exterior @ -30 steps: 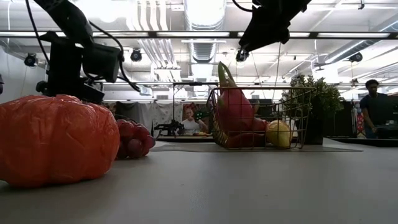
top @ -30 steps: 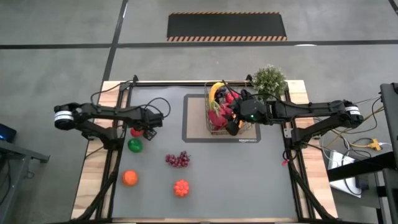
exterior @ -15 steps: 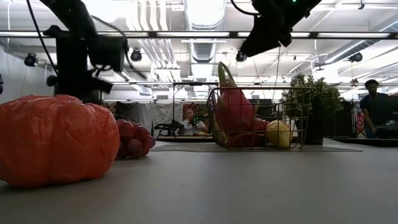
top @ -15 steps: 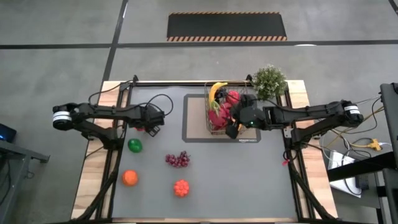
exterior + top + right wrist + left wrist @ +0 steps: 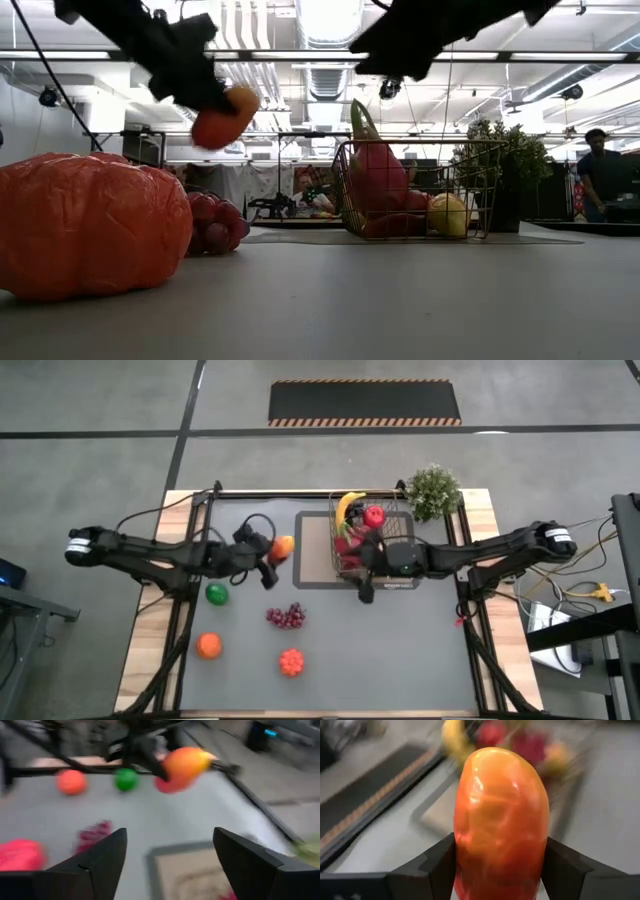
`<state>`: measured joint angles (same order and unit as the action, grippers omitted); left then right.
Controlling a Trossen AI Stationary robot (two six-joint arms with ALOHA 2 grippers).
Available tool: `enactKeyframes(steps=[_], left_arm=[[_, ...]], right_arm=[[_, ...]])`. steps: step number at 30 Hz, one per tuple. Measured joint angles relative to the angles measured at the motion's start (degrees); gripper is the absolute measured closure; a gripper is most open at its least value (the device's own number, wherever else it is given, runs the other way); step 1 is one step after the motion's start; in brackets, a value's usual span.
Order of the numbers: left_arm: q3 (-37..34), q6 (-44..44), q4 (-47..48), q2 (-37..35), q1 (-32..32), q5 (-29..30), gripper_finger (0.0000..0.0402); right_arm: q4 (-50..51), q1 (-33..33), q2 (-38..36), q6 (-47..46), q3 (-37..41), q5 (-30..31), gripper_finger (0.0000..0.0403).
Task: Build produce basket
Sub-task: Put the mango into the wire basket
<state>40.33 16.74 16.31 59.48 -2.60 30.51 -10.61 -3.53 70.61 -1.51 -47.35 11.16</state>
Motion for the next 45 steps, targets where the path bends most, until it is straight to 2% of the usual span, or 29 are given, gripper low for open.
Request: enactKeyframes(steps=[3,6,13,19,26,30,36,41,45], left_arm=[[-1.77,-4.32,-9.47,-0.82,-4.12,-0.16,0.0187],[-3.78,-9.18,-18.93,-0.41,-7.98,-1.1,0.0187],[-4.71,-15.58,-28.02,3.72,-13.25,-1.49,0.0186],[-4.72,-17.19,-34.73,8.46,-13.92,-1.54,0.0186],[-4.72,-19.11,-39.89,12.32,-13.93,-1.76,0.0186],[-4.74,-19.73,-41.33,12.66,-13.89,-1.56,0.0186],[-4.74,-20.12,-41.41,12.66,-13.91,-1.41,0.0186],[-4.75,-19.64,-41.41,12.66,-13.91,-0.85,0.0184],[-4.75,-20.04,-41.41,12.66,-13.96,-0.45,0.0154]], right_arm=[[-8.65,-0.04,3.28,2.42,1.99,-4.67,0.009],[-16.85,-0.02,7.6,4.67,2.57,-5.06,0.0076],[-32.44,0.01,16.68,9.05,0.02,-6.73,0.0075],[-35.04,-0.07,20.5,10.44,-4.13,-8.69,0.0076],[-35.21,0.02,21.34,10.02,-5.78,-11.62,0.0078],[-34.82,0.02,21.02,9.72,-5.78,-11.75,0.0113],[-34.76,0.03,21.22,8.63,-5.78,-13.31,0.0218],[-34.08,-0.07,21.22,8.56,-5.78,-13.98,0.0219],[-33.79,-0.07,21.22,8.6,-5.78,-14.2,0.0219]])
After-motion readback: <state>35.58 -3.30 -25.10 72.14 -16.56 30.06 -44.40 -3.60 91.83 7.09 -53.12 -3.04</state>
